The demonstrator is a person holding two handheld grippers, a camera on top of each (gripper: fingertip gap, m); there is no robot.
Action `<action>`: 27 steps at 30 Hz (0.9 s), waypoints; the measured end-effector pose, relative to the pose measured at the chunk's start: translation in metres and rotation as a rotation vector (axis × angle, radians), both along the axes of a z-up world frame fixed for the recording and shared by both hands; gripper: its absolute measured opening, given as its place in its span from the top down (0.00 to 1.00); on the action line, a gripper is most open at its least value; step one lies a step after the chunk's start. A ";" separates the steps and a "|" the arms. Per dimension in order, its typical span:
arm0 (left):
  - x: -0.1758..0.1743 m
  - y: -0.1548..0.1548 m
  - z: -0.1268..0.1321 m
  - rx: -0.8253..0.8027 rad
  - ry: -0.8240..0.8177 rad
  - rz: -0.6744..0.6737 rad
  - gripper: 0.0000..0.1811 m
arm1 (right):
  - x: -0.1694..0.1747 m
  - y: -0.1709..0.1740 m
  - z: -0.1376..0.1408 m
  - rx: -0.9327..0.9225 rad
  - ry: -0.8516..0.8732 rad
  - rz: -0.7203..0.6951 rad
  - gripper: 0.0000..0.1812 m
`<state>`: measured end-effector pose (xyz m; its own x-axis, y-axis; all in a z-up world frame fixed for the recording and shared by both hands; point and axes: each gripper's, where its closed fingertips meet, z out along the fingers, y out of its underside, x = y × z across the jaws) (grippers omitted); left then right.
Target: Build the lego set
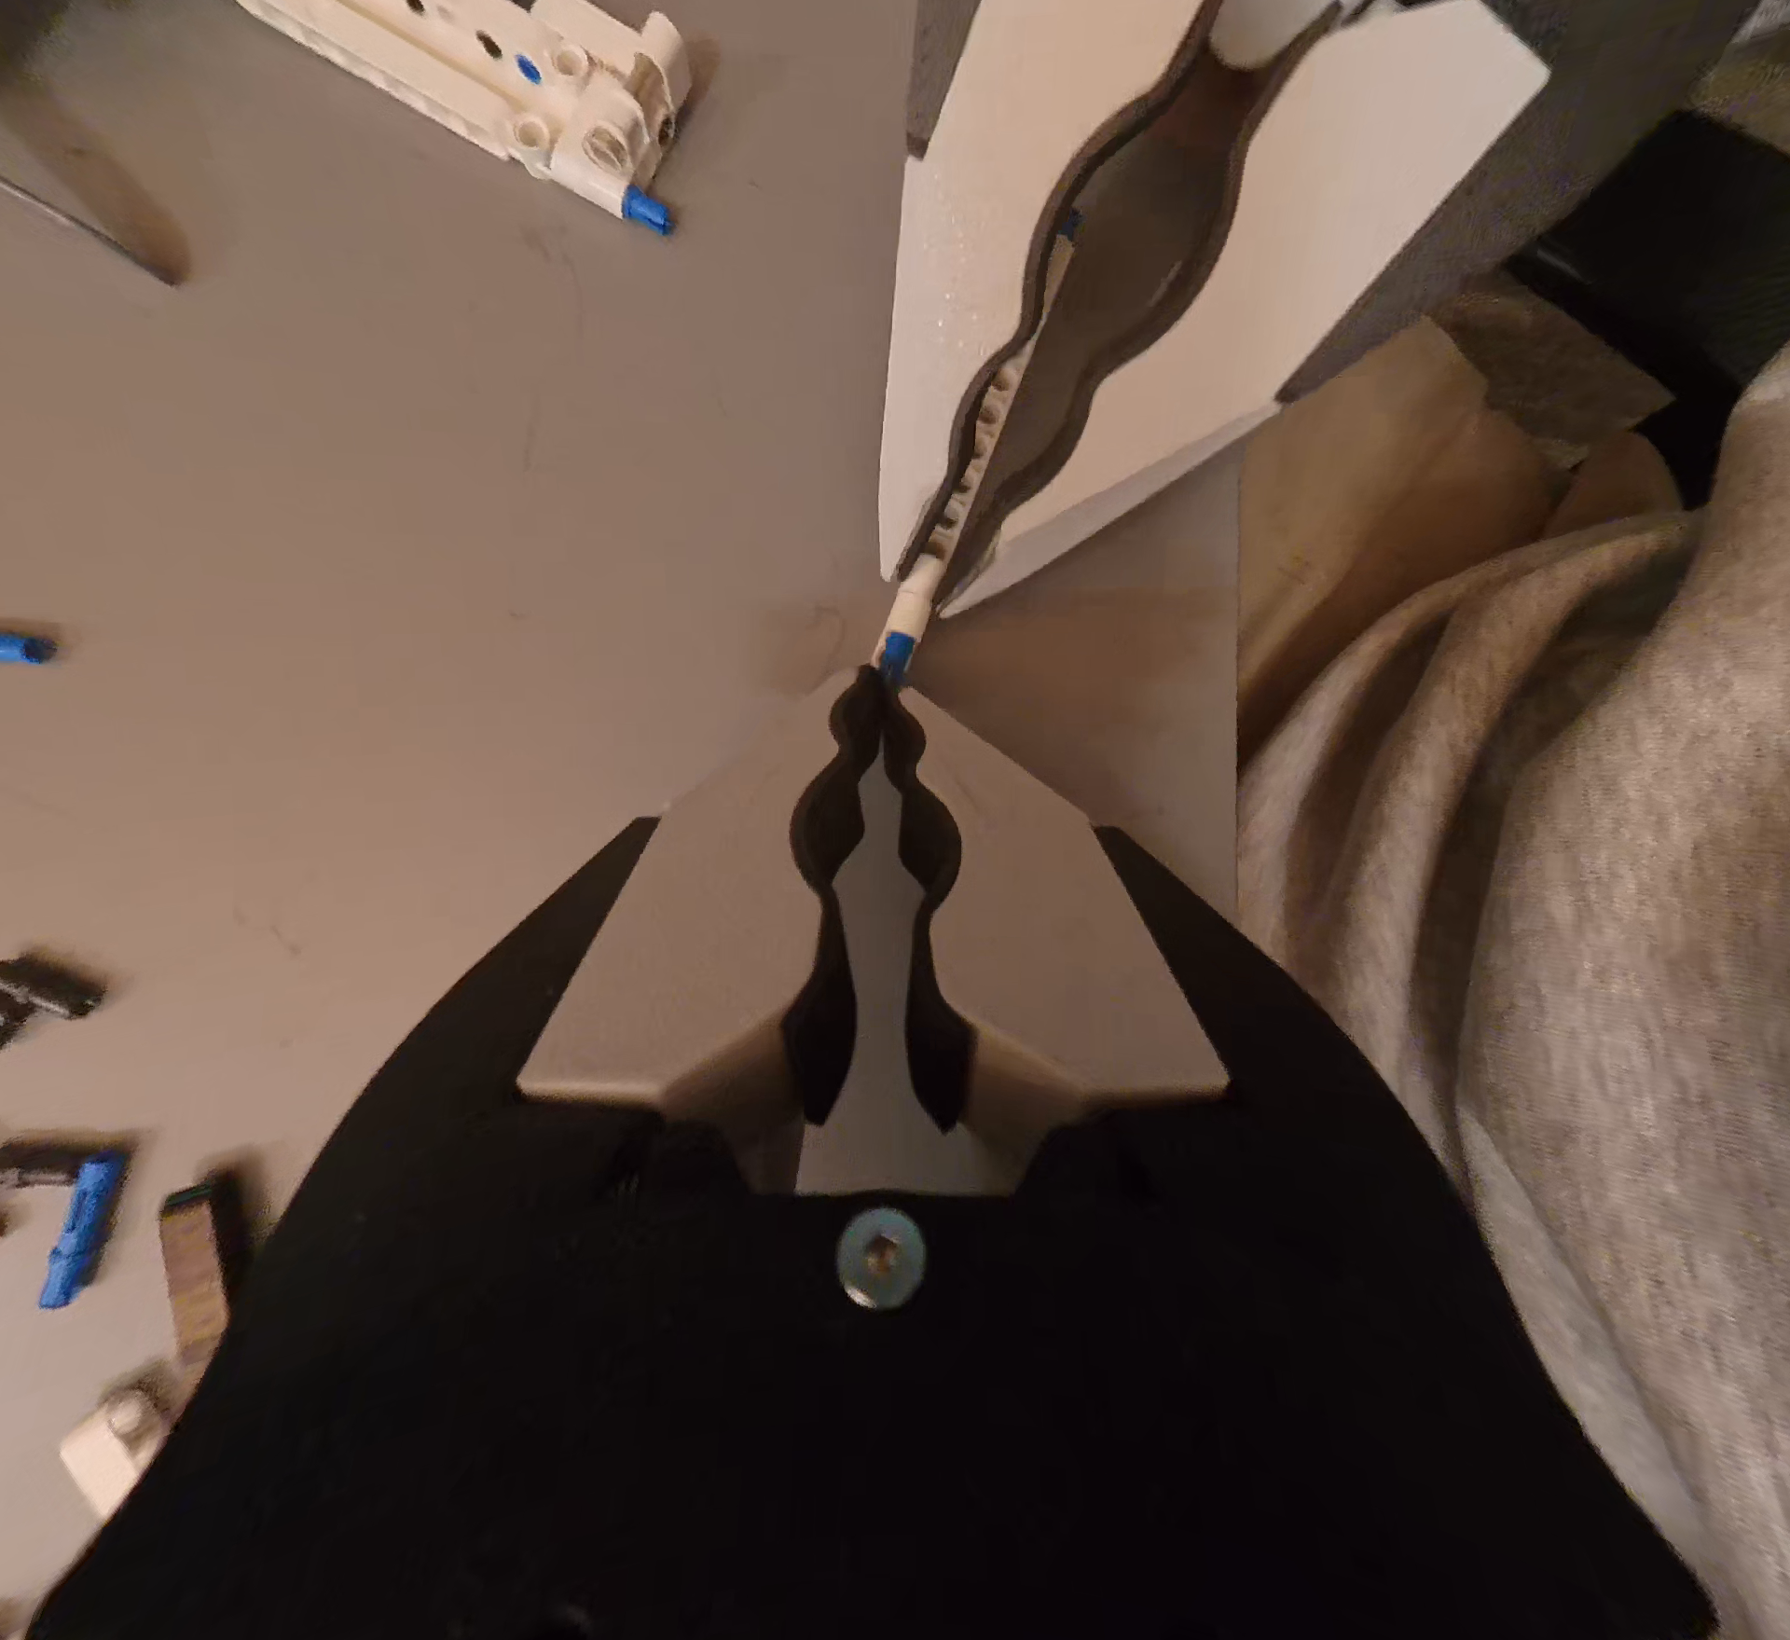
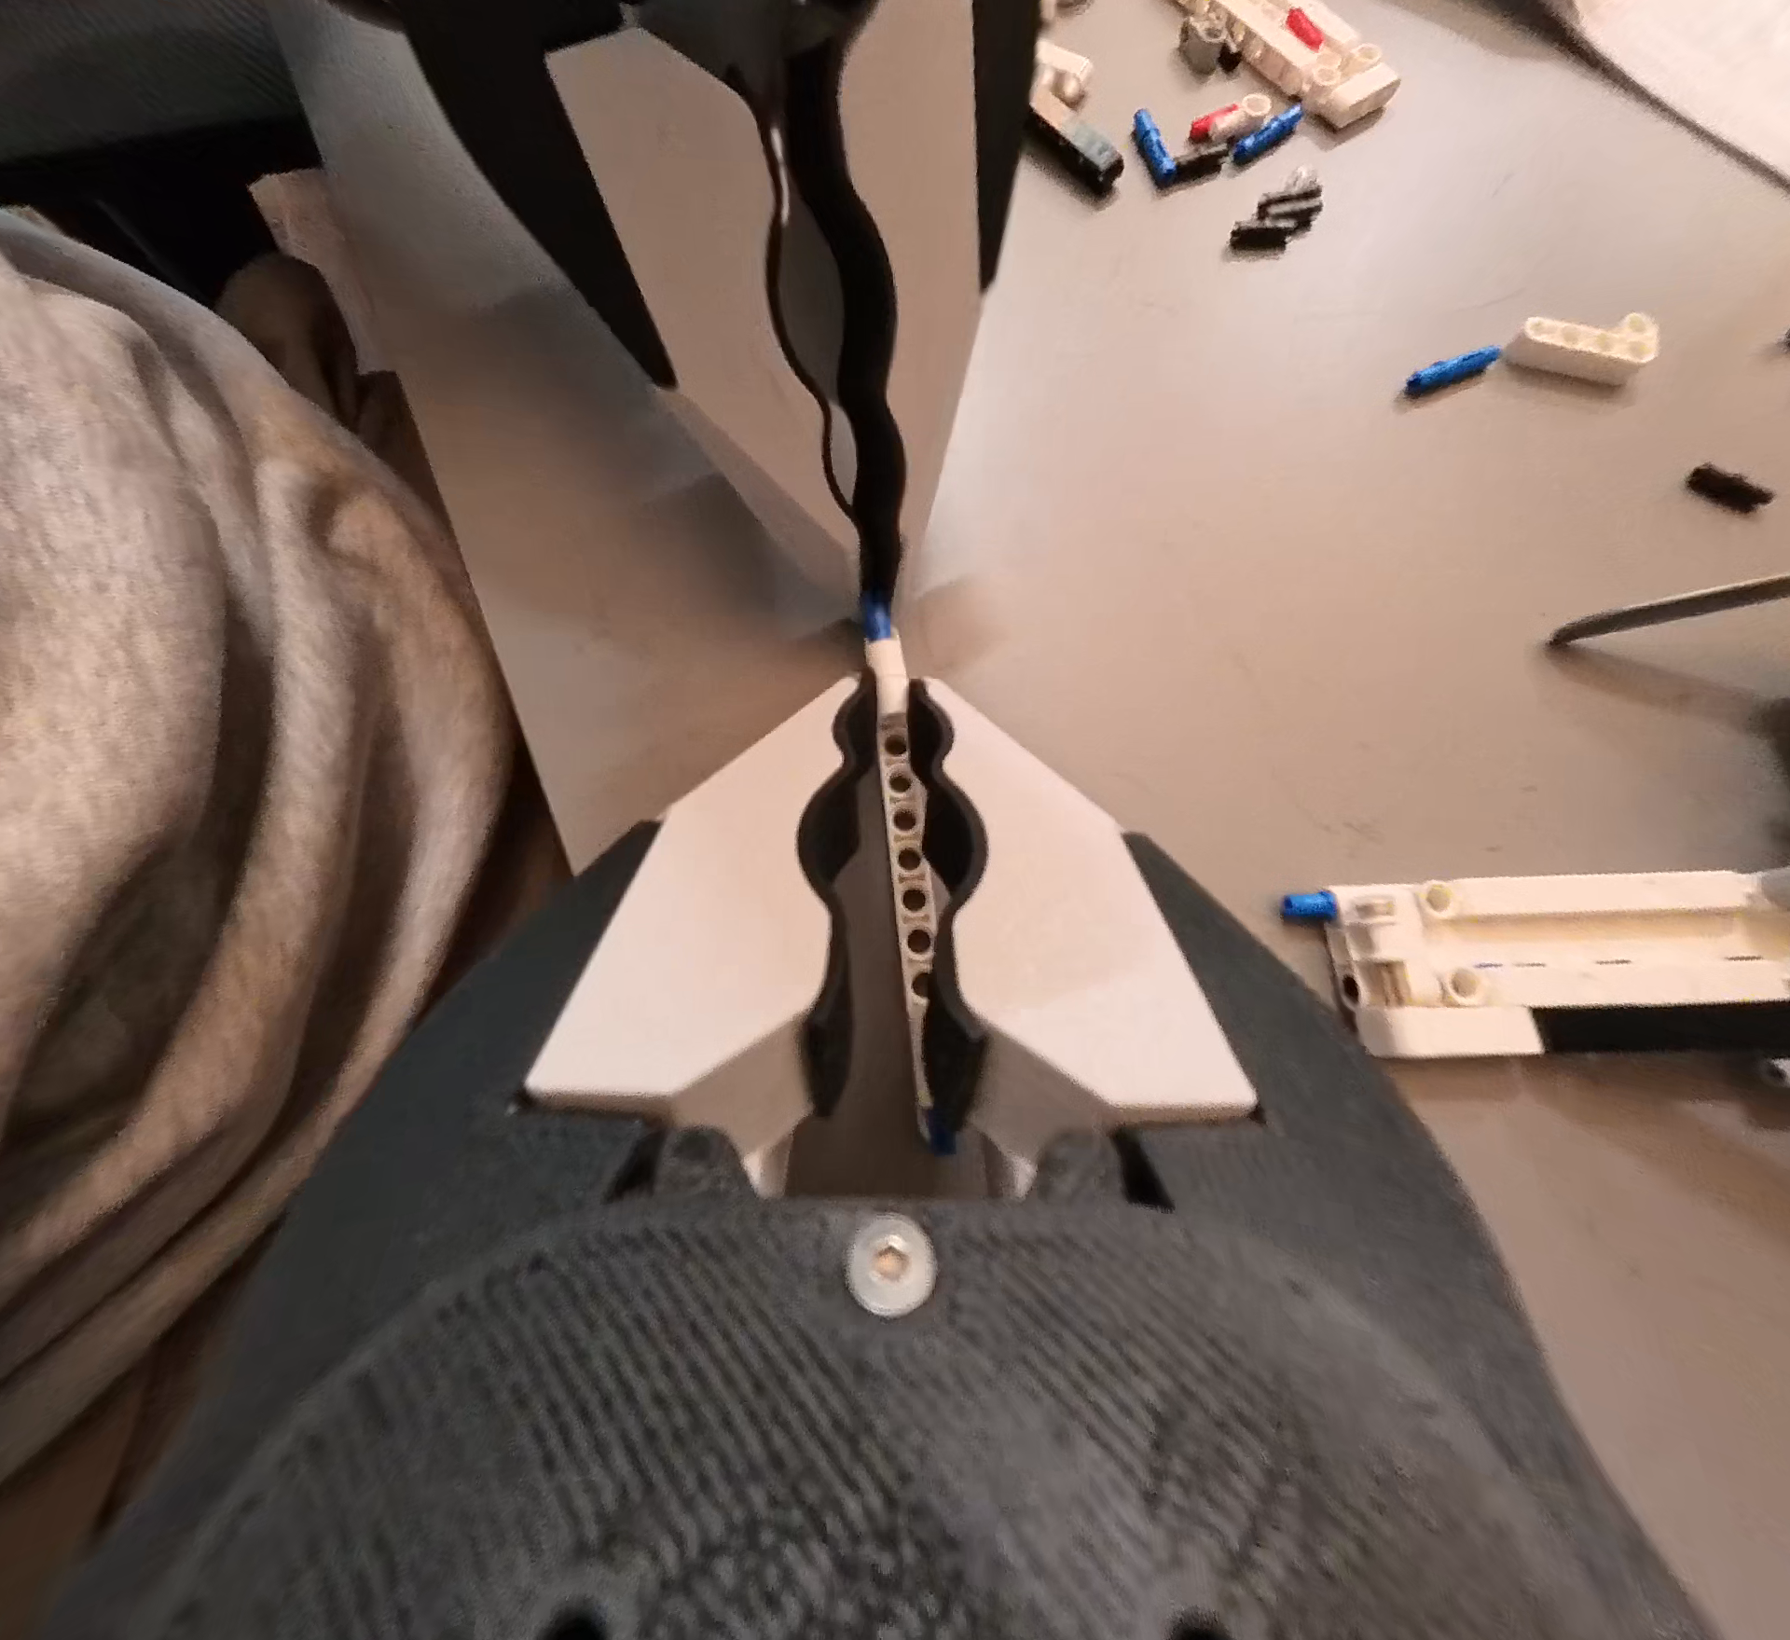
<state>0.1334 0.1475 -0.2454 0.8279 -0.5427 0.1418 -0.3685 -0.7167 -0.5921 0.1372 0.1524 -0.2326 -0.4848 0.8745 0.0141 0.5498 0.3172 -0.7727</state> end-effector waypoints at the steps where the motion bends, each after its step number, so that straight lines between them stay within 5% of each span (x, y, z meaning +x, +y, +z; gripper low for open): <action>1: 0.000 0.001 0.000 -0.002 0.014 -0.007 1.00 | -0.001 0.000 0.000 0.024 0.010 -0.002 0.97; 12: 0.008 0.004 0.000 0.035 0.060 -0.038 1.00 | -0.005 -0.007 -0.005 0.029 0.013 0.040 0.96; 19: 0.004 0.012 0.000 0.047 0.075 0.002 1.00 | -0.008 0.001 -0.005 0.197 0.057 0.007 0.96; 27: -0.013 0.004 0.000 0.047 0.057 0.073 1.00 | 0.010 0.028 0.036 -0.053 0.189 -0.194 0.80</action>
